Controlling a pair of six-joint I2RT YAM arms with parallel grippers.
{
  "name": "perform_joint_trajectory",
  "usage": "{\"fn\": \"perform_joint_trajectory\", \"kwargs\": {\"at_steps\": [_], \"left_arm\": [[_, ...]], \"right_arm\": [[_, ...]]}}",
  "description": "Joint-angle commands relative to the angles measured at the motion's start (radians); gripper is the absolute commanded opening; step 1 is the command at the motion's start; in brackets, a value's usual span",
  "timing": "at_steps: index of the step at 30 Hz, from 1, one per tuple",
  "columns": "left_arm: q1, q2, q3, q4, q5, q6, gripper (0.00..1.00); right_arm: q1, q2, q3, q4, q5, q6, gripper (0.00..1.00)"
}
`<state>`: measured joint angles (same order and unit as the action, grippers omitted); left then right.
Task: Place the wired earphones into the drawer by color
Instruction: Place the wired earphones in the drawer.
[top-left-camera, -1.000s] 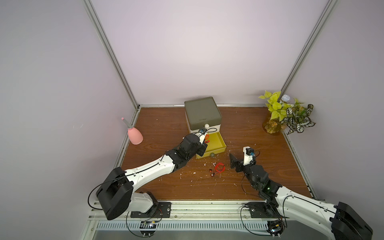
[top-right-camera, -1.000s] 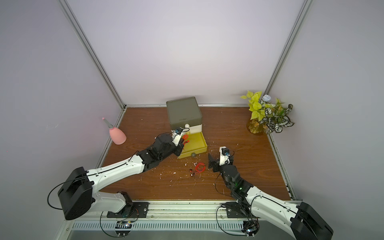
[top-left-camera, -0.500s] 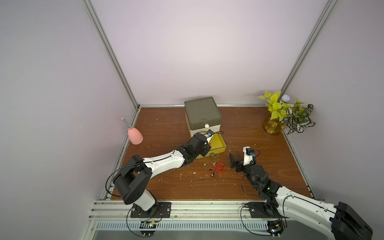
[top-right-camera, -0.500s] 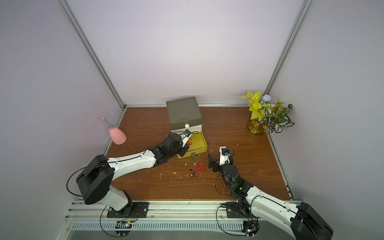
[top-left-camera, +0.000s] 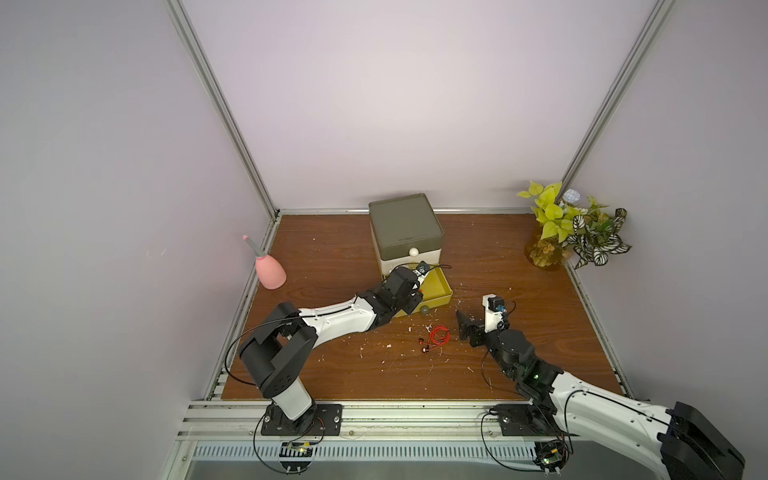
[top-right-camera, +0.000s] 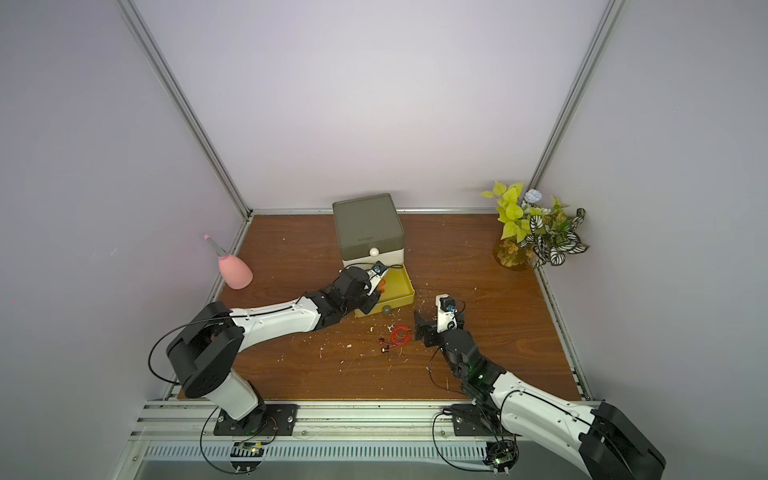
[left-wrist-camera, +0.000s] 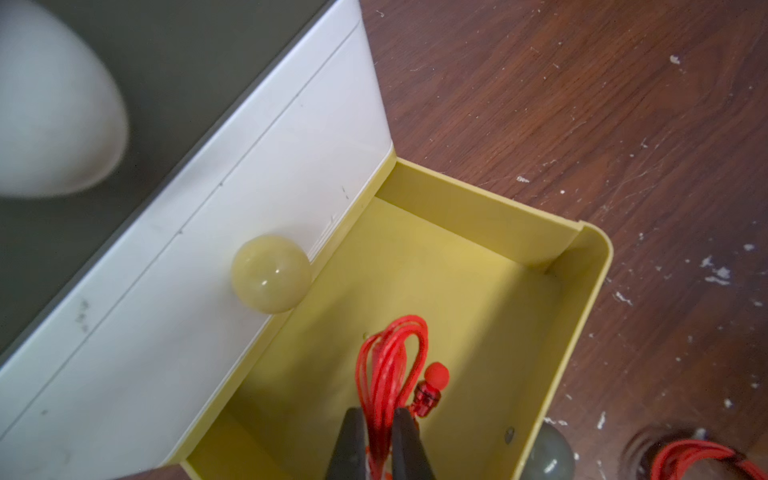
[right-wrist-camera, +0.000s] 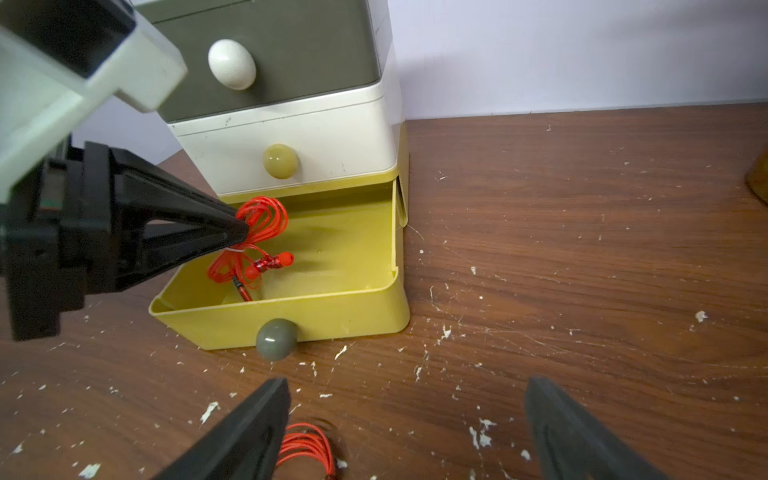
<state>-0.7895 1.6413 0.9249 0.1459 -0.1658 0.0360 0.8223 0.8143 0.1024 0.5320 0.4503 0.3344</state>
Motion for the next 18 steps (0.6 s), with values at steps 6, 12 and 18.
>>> {"fn": "perform_joint_trajectory", "kwargs": {"at_steps": [6, 12, 18], "left_arm": [[0.012, -0.054, 0.015, -0.017, -0.014, -0.047, 0.43], [0.012, -0.211, -0.075, 0.032, -0.044, -0.139, 0.69], [0.015, -0.409, -0.241, 0.074, -0.11, -0.245, 1.0]], "right_arm": [[-0.005, -0.023, 0.028, -0.091, -0.12, 0.098, 0.94], [-0.005, -0.022, 0.056, -0.171, -0.216, 0.178, 0.92], [-0.005, 0.072, 0.127, -0.247, -0.318, 0.271, 0.88]]}}
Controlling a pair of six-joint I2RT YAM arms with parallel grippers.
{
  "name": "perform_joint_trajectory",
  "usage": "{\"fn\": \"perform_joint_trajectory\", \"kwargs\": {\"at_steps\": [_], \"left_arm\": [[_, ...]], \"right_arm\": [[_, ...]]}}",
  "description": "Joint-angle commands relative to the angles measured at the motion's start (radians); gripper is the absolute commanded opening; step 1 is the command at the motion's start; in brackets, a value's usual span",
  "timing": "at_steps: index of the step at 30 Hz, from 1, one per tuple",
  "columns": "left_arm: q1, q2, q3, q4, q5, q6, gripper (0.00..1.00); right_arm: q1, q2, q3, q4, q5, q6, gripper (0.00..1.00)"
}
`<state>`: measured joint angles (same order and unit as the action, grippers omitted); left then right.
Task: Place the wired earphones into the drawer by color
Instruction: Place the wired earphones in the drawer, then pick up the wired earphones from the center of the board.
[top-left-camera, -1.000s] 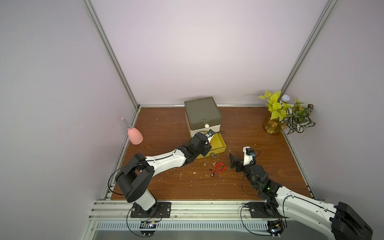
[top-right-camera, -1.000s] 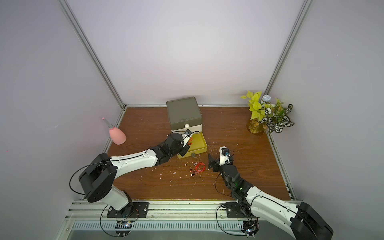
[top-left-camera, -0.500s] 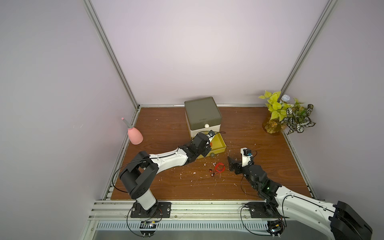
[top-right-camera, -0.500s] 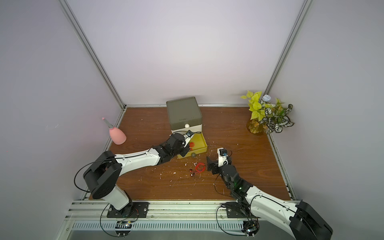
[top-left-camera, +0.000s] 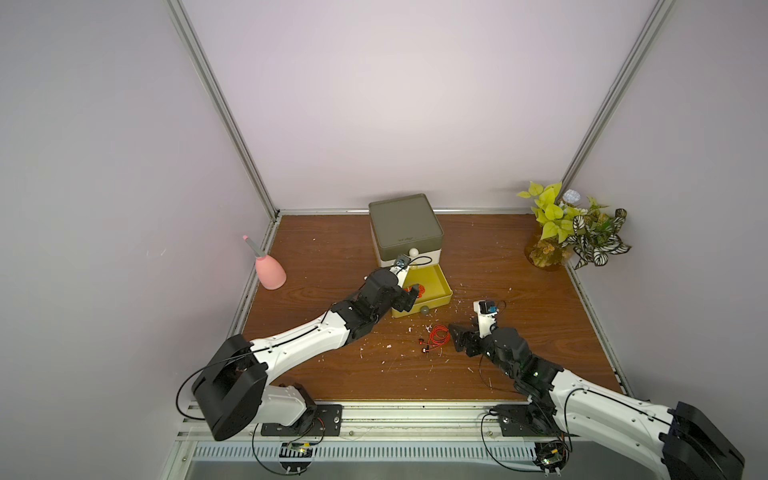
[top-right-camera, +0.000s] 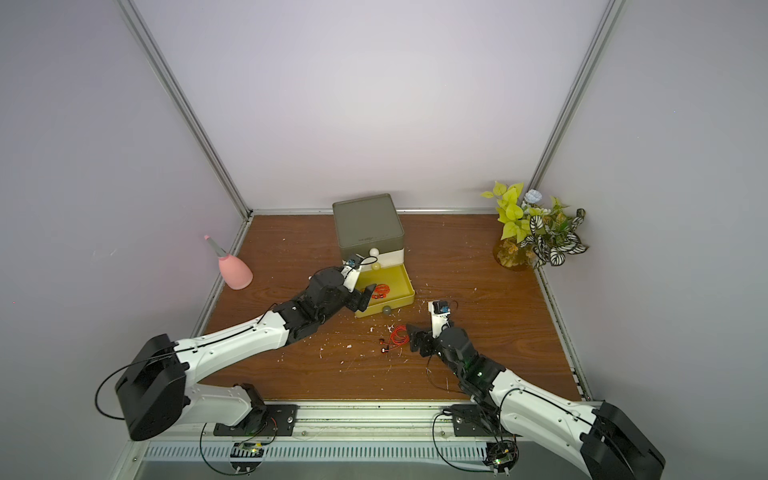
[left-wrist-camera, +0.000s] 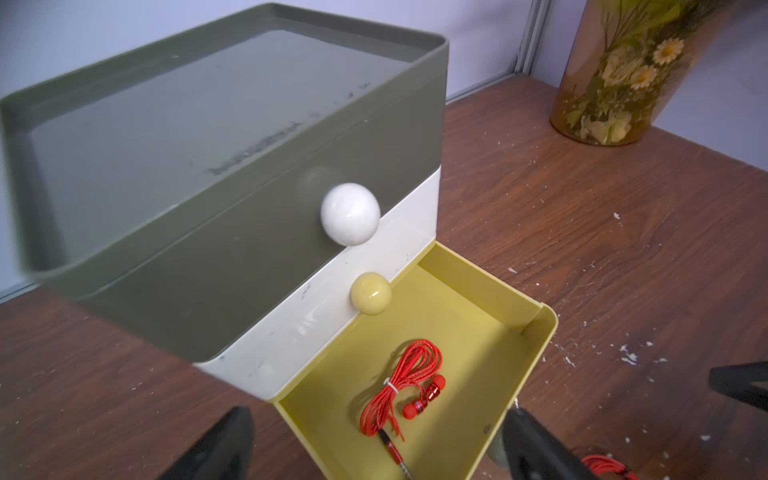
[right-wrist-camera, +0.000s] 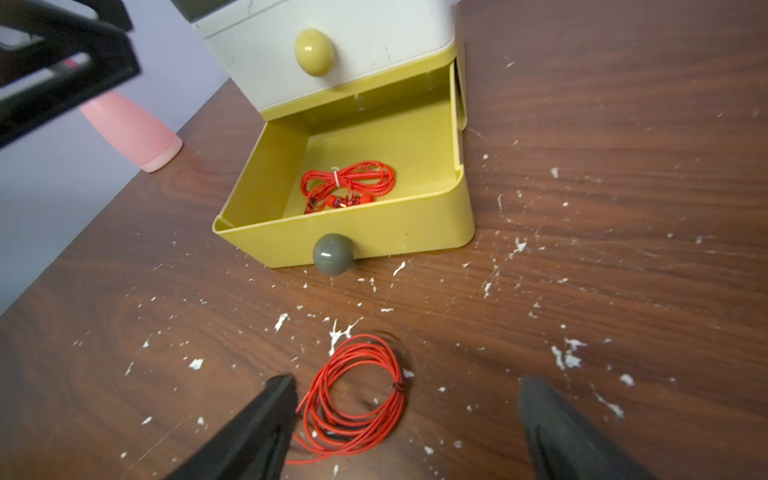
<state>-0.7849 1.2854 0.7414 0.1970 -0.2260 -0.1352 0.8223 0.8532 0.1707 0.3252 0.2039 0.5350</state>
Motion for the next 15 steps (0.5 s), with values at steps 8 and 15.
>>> {"fn": "perform_joint_trajectory", "kwargs": {"at_steps": [8, 15], "left_arm": [[0.013, -0.351, -0.313, 0.109, -0.118, -0.137, 0.99], [0.015, -0.446, -0.445, 0.199, -0.124, -0.114, 0.99]], "right_arm": [[-0.003, 0.176, 0.153, -0.14, -0.059, 0.12, 0.76], [-0.003, 0.241, 0.196, -0.199, -0.007, 0.104, 0.62]]}}
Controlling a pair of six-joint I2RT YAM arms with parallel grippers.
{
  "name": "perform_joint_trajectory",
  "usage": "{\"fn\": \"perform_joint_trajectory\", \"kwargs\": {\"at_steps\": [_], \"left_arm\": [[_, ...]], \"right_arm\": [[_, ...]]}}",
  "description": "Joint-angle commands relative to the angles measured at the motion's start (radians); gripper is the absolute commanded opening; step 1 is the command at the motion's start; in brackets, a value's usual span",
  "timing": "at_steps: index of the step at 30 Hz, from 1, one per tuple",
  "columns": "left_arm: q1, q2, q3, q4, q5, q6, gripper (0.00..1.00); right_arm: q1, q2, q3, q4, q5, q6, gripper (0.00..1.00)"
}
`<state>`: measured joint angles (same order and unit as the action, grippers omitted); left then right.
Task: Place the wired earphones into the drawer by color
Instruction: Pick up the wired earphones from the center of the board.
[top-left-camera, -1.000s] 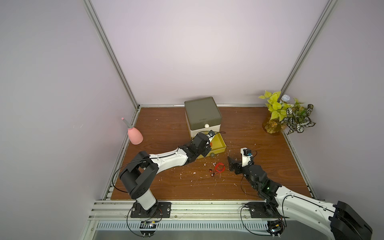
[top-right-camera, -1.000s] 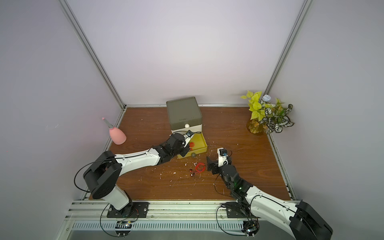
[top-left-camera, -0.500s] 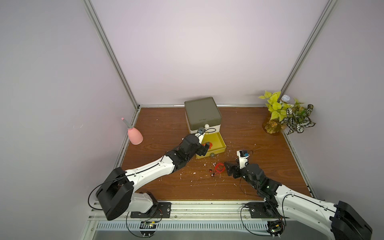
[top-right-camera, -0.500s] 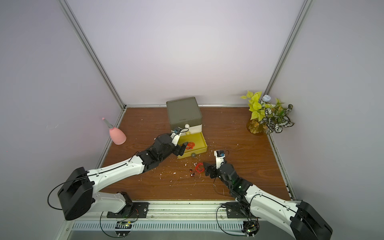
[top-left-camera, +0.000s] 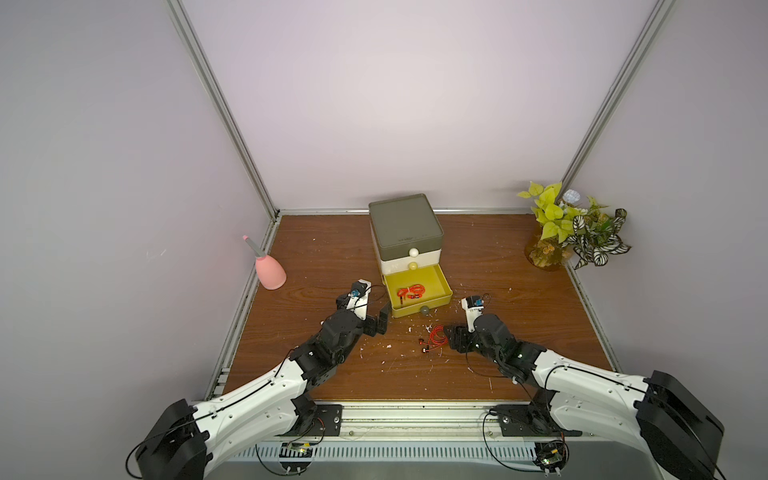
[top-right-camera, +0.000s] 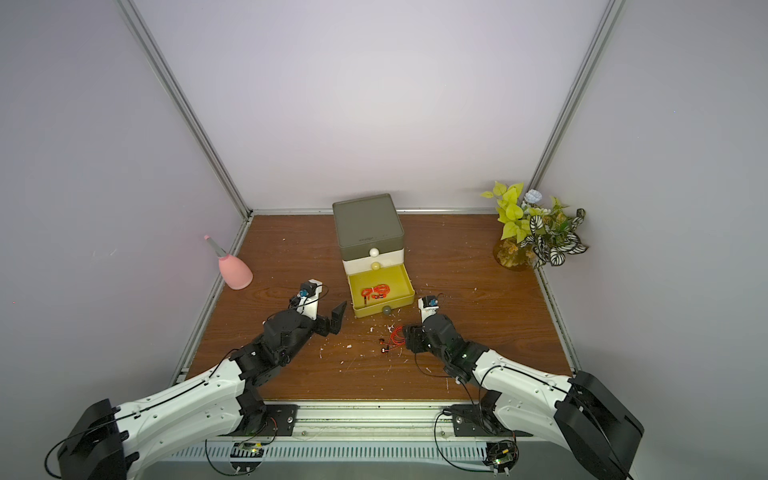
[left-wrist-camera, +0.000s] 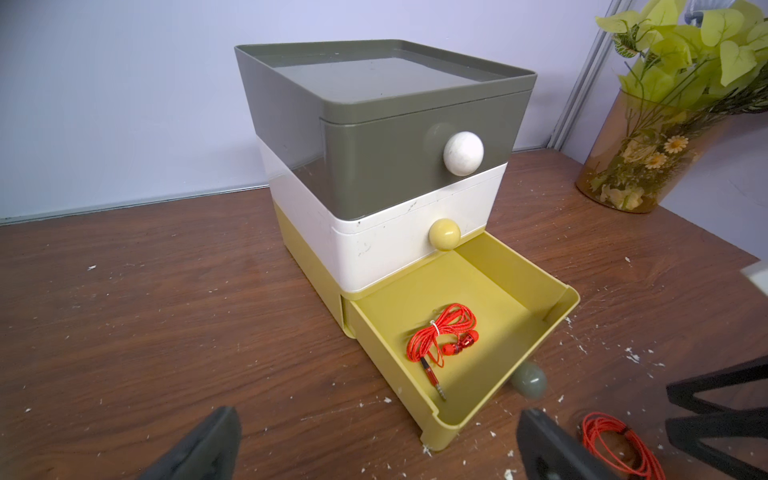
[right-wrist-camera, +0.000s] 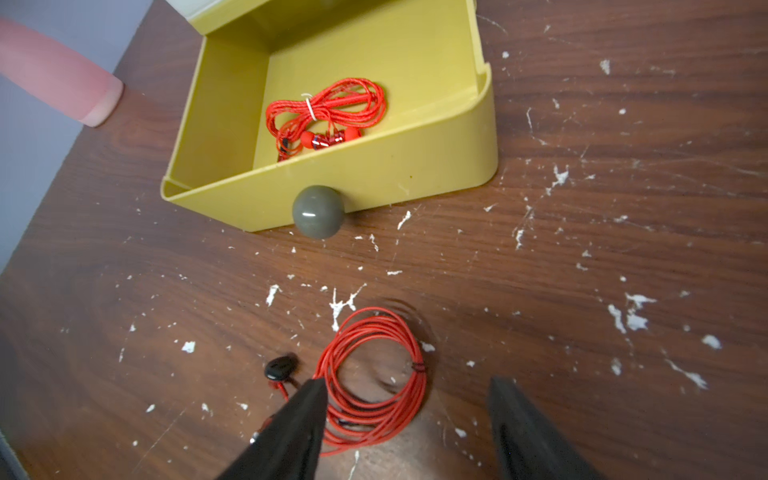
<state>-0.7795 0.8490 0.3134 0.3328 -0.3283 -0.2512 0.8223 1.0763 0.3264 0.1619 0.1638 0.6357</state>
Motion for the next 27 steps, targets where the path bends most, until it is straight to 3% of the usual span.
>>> {"fn": "perform_joint_trajectory", "kwargs": {"at_steps": [1, 14, 27], "left_arm": [[0.009, -0.006, -0.025, 0.067, -0.02, 0.008, 0.99], [0.01, 0.015, -0.129, 0.202, 0.015, 0.059, 0.99], [0.009, -0.004, -0.131, 0.189, 0.013, 0.067, 0.99]], "right_arm": [[-0.003, 0.032, 0.047, -0.039, 0.029, 0.002, 0.61], [0.0, 0.161, 0.121, -0.067, 0.011, -0.007, 0.52], [0.022, 0.253, 0.16, -0.083, 0.022, -0.008, 0.41]]}}
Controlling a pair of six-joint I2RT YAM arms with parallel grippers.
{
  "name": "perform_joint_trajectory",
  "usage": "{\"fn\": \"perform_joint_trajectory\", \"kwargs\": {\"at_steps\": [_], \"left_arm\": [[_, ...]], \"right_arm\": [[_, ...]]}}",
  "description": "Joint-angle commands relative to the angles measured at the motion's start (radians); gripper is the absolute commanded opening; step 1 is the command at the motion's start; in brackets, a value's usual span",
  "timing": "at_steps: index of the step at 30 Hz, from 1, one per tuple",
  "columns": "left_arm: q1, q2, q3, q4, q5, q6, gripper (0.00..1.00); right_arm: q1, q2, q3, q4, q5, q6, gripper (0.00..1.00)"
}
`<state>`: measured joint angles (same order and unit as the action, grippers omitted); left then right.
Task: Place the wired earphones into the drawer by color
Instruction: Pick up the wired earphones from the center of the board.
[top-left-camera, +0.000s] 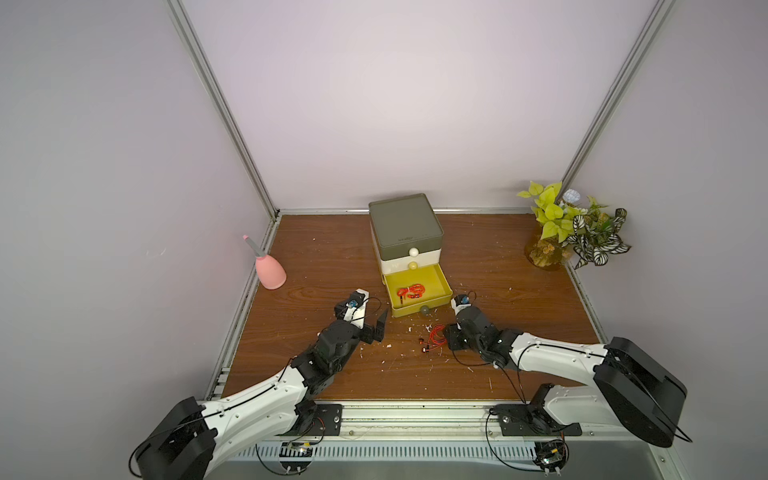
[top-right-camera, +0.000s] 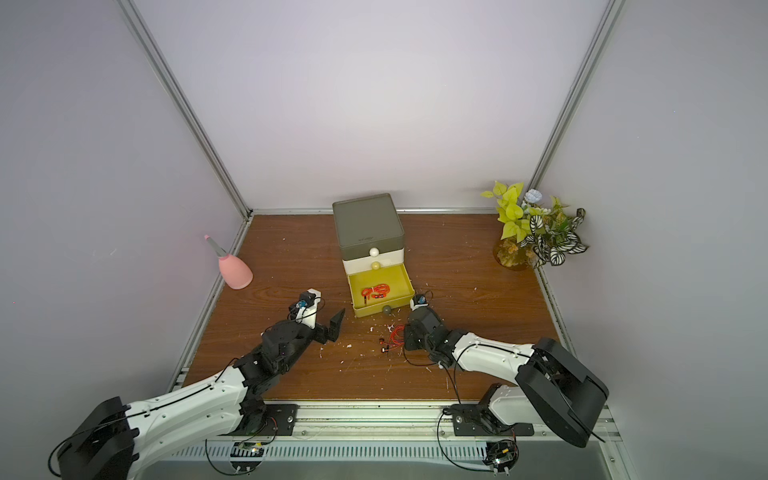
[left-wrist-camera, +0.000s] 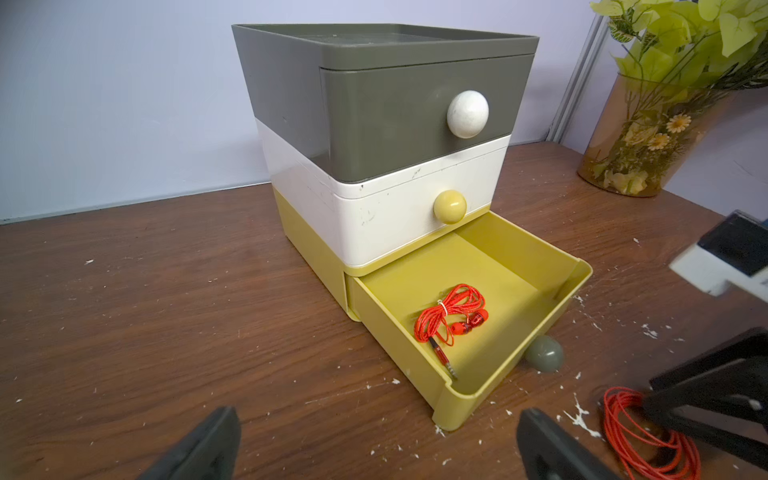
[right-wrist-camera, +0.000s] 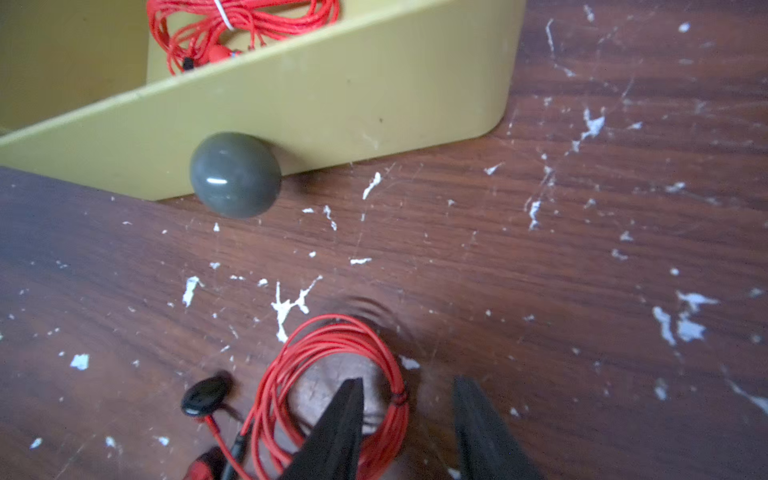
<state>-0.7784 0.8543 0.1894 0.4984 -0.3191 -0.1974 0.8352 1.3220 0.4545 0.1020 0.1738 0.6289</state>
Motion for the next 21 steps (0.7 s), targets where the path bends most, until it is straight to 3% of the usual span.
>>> {"fn": "perform_joint_trajectory", "kwargs": {"at_steps": [1, 5, 11, 21], "left_arm": [[0.009, -0.009, -0.006, 0.023, 0.004, 0.013, 0.99], [0.01, -0.008, -0.005, 0.023, 0.003, 0.016, 0.99], [0.008, -0.011, -0.007, 0.023, -0.001, 0.019, 0.99], [0.009, -0.009, -0.008, 0.026, -0.001, 0.02, 0.99]], "right_arm": [[0.012, 0.013, 0.037, -0.028, 0.018, -0.002, 0.4], [0.019, 0.041, 0.06, -0.052, 0.035, -0.006, 0.37], [0.027, 0.08, 0.084, -0.084, 0.041, -0.009, 0.2], [0.03, 0.05, 0.08, -0.093, 0.047, -0.012, 0.01]]}}
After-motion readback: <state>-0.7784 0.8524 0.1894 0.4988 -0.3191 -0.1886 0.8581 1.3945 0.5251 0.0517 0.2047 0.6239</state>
